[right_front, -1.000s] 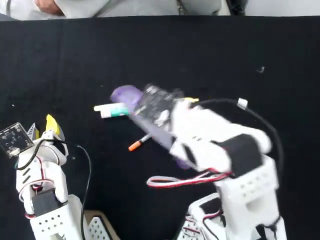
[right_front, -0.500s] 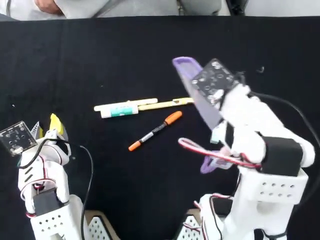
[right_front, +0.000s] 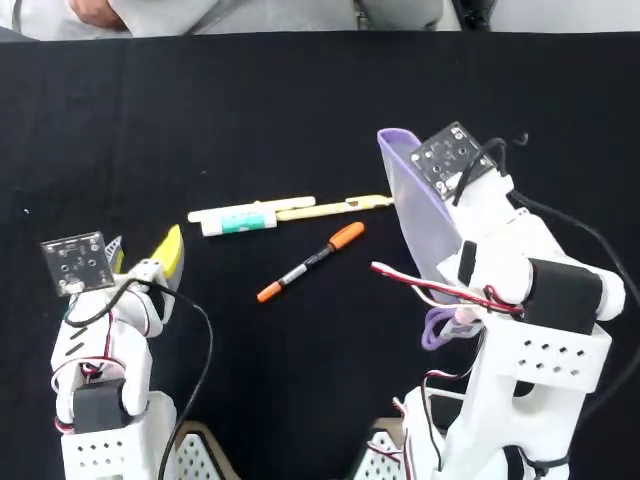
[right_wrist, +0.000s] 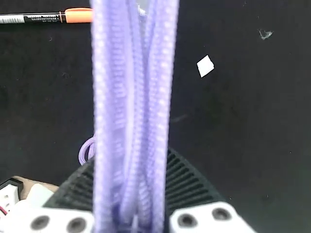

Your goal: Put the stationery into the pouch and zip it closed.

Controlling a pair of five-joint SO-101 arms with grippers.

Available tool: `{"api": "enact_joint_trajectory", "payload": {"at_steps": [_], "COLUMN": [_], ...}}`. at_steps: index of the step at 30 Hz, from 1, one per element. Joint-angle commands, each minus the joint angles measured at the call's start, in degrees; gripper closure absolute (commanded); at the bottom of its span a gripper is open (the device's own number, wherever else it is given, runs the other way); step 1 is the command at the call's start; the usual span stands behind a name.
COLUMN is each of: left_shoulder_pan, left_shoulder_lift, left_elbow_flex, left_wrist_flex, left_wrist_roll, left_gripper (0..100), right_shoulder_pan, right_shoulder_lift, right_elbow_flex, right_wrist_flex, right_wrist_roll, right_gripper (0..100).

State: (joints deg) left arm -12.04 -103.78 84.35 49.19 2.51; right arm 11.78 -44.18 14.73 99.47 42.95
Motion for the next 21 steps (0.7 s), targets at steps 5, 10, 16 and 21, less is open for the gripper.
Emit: {"api": "enact_joint_trajectory", "payload": {"at_steps": [5,10,16,21], "left_shoulder_pan": [1.10,1.10,2.42,6.90], "left_shoulder_lift": [15.91,39.12,61.45,74.73], "left_elbow_flex": [-13.41,-29.41,-47.16,-55.34], "left_wrist_flex": [-0.18,-0.18,0.18,2.81], "left_wrist_roll": [-7.65,-15.74,-26.99,-40.88], "left_gripper": [73,73,73,73], "right_shoulder_pan": [0.97,1.14,1.14,1.14], "right_shoulder_lift": [-1.10,-1.01,-0.75,-0.75], "right_elbow_flex": [-0.22,-0.22,-0.13,1.45], "right_wrist_flex": [1.85,1.85,1.85,1.85], "right_wrist_roll": [-4.13,-4.48,-6.59,-6.86], "right_gripper": [98.8,98.8,98.8,98.8]}}
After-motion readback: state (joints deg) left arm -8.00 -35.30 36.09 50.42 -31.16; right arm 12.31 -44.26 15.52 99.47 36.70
